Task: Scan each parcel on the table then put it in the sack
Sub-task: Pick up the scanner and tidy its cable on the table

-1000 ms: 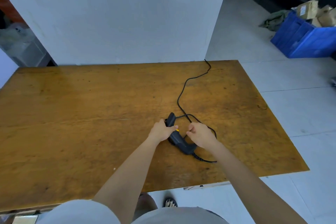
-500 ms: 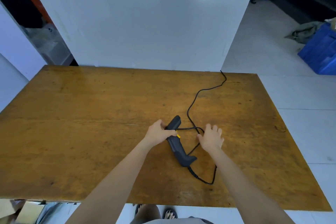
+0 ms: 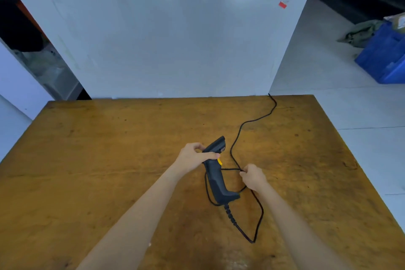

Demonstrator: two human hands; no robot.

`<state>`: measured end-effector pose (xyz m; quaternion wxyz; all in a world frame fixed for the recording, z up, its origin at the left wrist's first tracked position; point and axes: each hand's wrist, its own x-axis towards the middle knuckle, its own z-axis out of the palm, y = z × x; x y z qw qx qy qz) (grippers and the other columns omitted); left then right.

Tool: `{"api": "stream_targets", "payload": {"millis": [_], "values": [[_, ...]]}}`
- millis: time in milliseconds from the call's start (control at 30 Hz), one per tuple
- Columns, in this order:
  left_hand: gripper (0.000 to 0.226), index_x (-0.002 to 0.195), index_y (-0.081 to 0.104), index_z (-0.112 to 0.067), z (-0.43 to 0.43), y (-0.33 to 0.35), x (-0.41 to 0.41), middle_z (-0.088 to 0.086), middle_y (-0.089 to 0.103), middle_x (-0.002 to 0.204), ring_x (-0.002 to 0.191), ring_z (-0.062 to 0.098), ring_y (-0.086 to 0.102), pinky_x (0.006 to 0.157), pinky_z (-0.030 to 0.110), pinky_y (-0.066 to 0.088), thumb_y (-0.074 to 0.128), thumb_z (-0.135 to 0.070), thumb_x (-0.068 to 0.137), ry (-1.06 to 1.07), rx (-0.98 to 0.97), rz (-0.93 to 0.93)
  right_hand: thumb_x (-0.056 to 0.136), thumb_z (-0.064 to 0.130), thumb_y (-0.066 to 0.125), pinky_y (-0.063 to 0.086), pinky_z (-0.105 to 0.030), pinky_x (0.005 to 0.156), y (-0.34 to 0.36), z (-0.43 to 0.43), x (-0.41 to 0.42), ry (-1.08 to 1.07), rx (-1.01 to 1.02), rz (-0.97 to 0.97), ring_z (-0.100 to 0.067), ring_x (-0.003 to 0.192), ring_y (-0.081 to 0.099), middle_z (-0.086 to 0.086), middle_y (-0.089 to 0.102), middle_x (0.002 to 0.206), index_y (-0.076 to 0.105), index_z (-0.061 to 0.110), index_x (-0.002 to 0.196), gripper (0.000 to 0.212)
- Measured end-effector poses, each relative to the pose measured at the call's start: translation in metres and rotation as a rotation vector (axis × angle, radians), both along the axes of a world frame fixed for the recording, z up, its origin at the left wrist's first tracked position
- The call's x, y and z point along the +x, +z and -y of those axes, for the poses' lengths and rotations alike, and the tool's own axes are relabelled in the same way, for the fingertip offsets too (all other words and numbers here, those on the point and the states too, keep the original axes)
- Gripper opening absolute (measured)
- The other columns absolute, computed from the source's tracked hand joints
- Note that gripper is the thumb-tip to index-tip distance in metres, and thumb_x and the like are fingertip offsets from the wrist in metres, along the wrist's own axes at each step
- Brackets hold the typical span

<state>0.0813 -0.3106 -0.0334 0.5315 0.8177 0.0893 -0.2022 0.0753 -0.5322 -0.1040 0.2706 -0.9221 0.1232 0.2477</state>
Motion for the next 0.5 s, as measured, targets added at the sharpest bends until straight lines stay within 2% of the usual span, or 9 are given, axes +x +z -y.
{"api": "stream_targets", "payload": {"millis": [67,200,300,367,500], "values": [[0.048,0.093,0.066,-0.017,0.004,0.002,0.015,0.001,0.068,0.102,0.096,0.017,0.062,0.074,0.027,0.046,0.079,-0.056,0.067,-0.048,0.001,0.018,0.098,0.022,0.048,0.05,-0.036,0.08,0.007,0.006,0.007,-0.09,0.093,0.038,-0.028,0.096,0.06,-0.014,0.065,0.106,0.055,0.004,0.11,0.022],[0.052,0.1,0.067,-0.017,0.022,0.001,0.043,-0.001,0.069,0.102,0.095,0.015,0.064,0.077,0.028,0.051,0.078,-0.057,0.068,-0.118,0.005,0.015,0.098,0.023,0.051,0.044,-0.031,0.067,0.018,0.021,0.018,-0.166,0.153,0.126,-0.023,0.081,0.061,-0.008,0.066,0.088,0.055,0.007,0.102,0.017],[0.046,0.101,0.067,-0.018,0.042,-0.004,0.065,-0.004,0.071,0.096,0.083,0.008,0.067,0.056,0.013,0.048,0.077,-0.054,0.073,-0.142,-0.026,0.0,0.097,0.023,0.052,0.047,-0.034,0.073,0.019,0.037,0.026,-0.191,0.149,0.183,-0.025,0.084,0.064,-0.008,0.066,0.088,0.054,0.011,0.097,0.012],[0.042,0.1,0.067,-0.018,0.058,-0.008,0.081,-0.003,0.071,0.093,0.078,0.007,0.066,0.048,0.007,0.044,0.076,-0.051,0.075,-0.147,-0.046,-0.002,0.097,0.023,0.052,0.047,-0.035,0.074,0.017,0.048,0.033,-0.224,0.132,0.214,-0.024,0.083,0.062,-0.008,0.067,0.088,0.054,0.013,0.092,0.012],[0.044,0.105,0.065,-0.018,0.092,-0.021,0.116,-0.002,0.071,0.097,0.078,0.009,0.067,0.052,0.012,0.048,0.074,-0.052,0.077,-0.191,-0.017,-0.028,0.097,0.023,0.052,0.047,-0.035,0.072,0.013,0.072,0.057,-0.312,0.144,0.234,-0.026,0.081,0.061,-0.009,0.068,0.087,0.055,0.01,0.089,0.015]]}}
